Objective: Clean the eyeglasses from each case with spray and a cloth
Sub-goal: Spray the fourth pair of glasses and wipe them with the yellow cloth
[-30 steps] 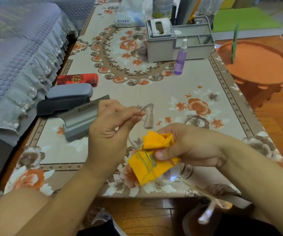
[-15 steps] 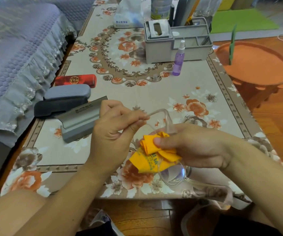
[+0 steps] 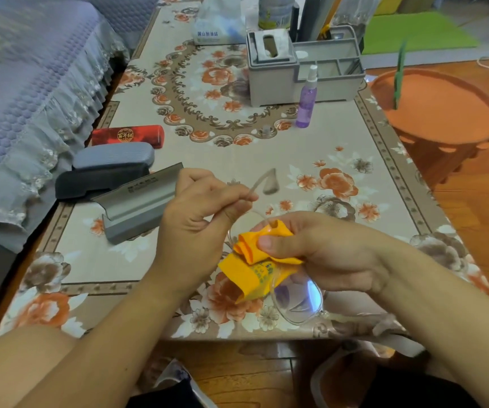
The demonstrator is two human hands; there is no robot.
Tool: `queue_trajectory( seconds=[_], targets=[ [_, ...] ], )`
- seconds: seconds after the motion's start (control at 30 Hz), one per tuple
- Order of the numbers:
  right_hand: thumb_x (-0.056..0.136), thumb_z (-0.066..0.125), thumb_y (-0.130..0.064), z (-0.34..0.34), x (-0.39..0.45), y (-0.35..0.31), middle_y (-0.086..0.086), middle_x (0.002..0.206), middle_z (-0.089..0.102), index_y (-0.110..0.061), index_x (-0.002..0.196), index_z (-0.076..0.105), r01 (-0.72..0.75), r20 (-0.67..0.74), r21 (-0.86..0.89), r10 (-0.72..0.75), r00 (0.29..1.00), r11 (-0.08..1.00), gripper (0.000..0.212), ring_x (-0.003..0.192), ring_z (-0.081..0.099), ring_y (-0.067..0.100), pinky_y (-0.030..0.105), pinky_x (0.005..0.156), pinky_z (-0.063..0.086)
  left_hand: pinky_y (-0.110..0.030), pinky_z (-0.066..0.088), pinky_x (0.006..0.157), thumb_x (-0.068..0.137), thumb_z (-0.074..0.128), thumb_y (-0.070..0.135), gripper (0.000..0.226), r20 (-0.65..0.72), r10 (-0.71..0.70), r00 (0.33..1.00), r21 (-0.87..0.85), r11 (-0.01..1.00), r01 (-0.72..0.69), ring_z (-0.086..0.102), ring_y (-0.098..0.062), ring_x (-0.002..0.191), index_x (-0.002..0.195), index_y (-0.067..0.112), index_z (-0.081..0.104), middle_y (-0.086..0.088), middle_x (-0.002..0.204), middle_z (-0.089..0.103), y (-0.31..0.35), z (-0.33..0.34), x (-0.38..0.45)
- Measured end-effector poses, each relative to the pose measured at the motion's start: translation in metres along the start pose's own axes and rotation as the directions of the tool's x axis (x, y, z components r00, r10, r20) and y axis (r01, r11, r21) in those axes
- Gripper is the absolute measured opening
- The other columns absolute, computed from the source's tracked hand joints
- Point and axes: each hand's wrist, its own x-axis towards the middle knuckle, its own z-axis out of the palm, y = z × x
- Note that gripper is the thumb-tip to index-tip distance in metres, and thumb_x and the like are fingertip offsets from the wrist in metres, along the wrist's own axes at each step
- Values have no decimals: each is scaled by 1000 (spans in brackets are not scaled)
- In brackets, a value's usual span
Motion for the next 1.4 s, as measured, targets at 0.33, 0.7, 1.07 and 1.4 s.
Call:
queue_trajectory(
  seconds=[0.33,0.7,1.07,1.4],
  targets=[
    [80,71,-2,-7,-6,-5,41,125,57,-2,133,59,21,-26,-242,-28,999,970,54,110,59,37,61,111,41,-47,54,90,92,66,34,19,-100,-170,980,-157,976,153,61,-32,101,110,36,72,22,93,68,-14,-5,7],
    [69,87,-7,14,0,-3,4,75,65,-15,103,60,-29,-240,-234,-29,970,972,44,75,60,30,53,77,46,-45,52,87,94,66,28,17,-61,-126,990,-44,991,123,59,-30,97,98,43,74,21,89,65,-12,-4,4],
    [96,54,2,5,-19,-15,19,108,72,0,135,57,-46,-17,-10,46,999,999,40,93,71,34,36,78,61,-35,45,83,96,65,13,19,-28,58,998,25,998,-58,51,-35,93,106,28,71,-4,88,65,2,-9,3],
    [82,80,-8,17,-31,-13,24,96,60,-20,128,64,96,-179,-379,-174,968,920,50,79,63,22,34,76,60,-34,49,83,97,64,16,26,-63,19,998,36,999,-17,56,-29,92,112,37,68,10,87,60,33,8,-1]
  ],
)
